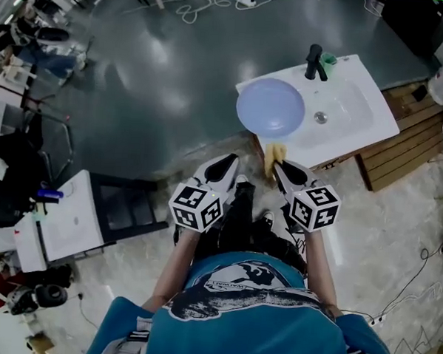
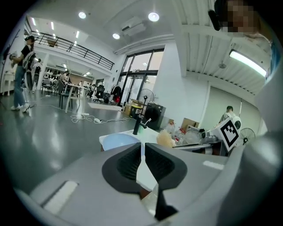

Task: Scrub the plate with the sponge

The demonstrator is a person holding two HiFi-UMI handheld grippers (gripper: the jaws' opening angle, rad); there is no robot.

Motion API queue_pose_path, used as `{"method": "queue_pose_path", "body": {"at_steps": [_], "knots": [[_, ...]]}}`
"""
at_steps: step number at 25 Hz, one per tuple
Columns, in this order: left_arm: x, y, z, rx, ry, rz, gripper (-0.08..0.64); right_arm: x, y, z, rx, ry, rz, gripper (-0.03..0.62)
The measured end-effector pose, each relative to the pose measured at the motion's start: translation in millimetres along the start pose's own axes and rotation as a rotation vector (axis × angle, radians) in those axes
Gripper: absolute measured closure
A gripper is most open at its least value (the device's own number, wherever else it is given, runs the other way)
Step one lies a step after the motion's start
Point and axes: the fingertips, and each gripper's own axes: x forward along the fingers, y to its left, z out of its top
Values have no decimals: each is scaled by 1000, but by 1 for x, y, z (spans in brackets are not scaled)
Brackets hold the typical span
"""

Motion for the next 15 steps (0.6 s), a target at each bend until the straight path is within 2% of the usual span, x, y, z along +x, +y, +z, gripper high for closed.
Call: {"method": "queue_pose_path", "body": {"at_steps": [4, 15], "knots": [[17, 16, -6, -49, 21, 6, 517, 22, -10, 6, -16, 28, 12, 560], [91, 81, -23, -173, 118, 16, 421, 90, -60, 38, -54, 111, -19, 560]]}}
